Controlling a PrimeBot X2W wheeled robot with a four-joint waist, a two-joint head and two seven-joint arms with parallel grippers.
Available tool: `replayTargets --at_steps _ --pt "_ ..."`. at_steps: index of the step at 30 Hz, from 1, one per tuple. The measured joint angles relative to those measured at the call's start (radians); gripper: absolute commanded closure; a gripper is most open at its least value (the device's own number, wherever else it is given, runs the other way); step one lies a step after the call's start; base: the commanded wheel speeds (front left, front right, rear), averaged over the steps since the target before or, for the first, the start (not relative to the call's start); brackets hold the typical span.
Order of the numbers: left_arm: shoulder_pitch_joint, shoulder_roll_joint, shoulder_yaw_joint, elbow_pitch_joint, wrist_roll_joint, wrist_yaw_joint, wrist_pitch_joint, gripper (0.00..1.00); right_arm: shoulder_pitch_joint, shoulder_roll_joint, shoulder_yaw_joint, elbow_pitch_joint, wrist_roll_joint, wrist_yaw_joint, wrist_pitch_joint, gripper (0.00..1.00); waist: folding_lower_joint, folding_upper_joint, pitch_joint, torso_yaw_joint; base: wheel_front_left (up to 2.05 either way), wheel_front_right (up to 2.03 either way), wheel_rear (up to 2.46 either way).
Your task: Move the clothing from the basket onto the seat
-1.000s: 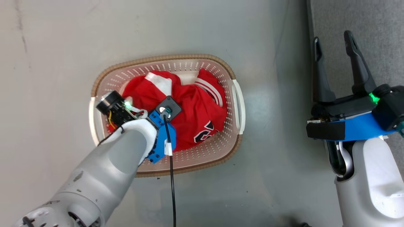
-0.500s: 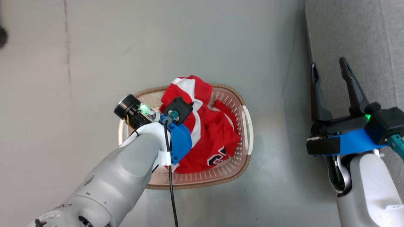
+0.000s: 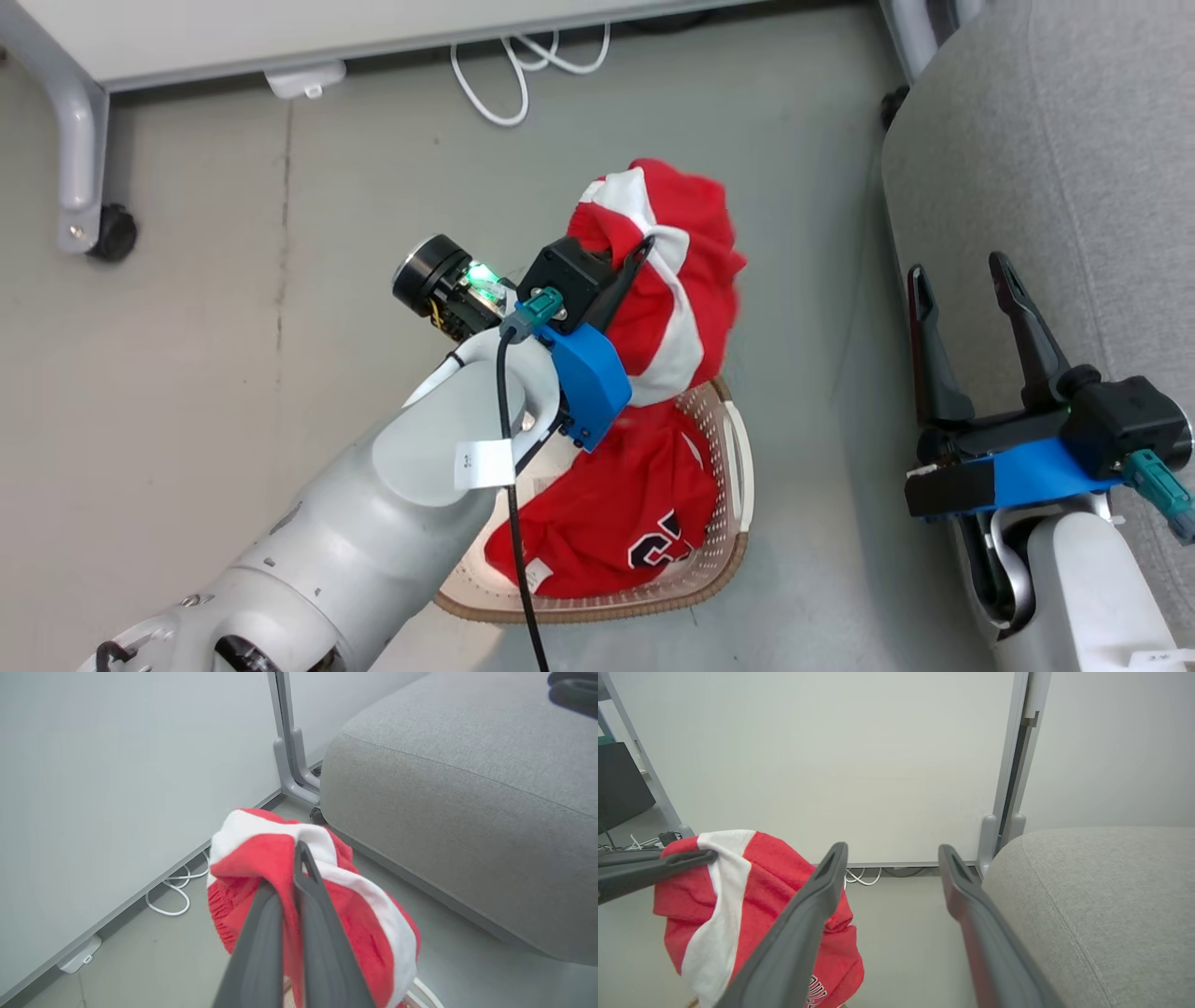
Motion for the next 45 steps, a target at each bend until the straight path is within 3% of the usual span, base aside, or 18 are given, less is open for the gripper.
replayTargets --at_steps 7,23,45 --pt "0.009 0.009 0.057 -0.109 0.027 0.014 0.0 1.0 0.045 0.0 -0.002 0.013 0.009 0.0 0.0 0.0 -0.0001 0.0 -0.085 0.0 0.0 0.0 0.0" --pt "0.018 0.033 0.069 -0.248 0.04 0.023 0.013 1.0 0.126 0.0 -0.008 0.038 0.031 0.0 0.0 0.0 -0.0001 0.0 -0.233 -0.001 0.0 0.0 0.0" --pt "0.054 0.082 0.06 -0.352 0.015 0.056 0.057 1.0 0.133 0.0 0.046 0.011 0.029 0.0 0.0 0.0 0.0 0.0 -0.272 0.001 0.0 0.0 0.0"
